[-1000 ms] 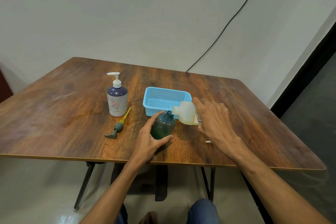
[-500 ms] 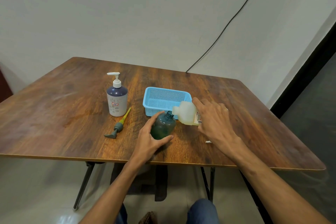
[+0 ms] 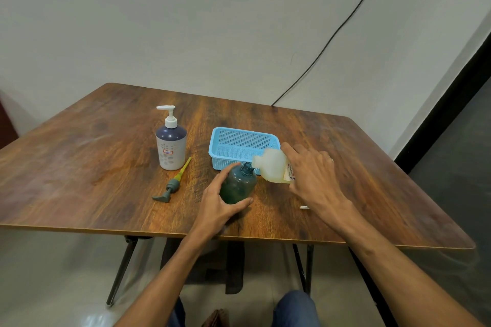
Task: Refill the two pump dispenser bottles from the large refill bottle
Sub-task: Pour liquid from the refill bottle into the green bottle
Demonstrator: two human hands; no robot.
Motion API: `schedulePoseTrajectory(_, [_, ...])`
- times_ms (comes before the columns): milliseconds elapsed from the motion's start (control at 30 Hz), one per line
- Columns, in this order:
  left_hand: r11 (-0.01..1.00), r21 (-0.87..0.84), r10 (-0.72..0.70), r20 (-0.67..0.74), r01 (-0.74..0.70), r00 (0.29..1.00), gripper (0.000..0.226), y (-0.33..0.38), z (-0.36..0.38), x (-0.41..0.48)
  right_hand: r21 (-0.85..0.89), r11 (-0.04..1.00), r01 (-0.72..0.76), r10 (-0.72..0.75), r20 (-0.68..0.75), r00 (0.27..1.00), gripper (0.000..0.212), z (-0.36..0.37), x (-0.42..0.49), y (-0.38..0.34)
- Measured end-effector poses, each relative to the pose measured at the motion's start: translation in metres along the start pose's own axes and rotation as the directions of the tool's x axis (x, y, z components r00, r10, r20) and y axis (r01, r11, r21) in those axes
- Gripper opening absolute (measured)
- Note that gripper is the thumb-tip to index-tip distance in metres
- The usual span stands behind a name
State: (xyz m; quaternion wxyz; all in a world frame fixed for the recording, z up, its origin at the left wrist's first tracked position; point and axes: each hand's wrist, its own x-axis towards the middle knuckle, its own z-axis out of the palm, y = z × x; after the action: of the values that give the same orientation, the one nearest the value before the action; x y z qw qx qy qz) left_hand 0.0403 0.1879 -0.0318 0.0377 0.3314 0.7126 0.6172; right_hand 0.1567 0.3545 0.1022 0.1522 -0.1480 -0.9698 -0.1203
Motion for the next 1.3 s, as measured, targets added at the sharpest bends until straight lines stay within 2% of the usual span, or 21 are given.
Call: schedulePoseTrajectory(1300, [1.0,-0.019,0.016,-0.004,-0.016,1.0,0.086,0.0012,-0.0003,-0.0005,0.0,1.0,0.016,-0.016,-0.028,0.999,0.08,-0.0027,-0.0009,-0.0007])
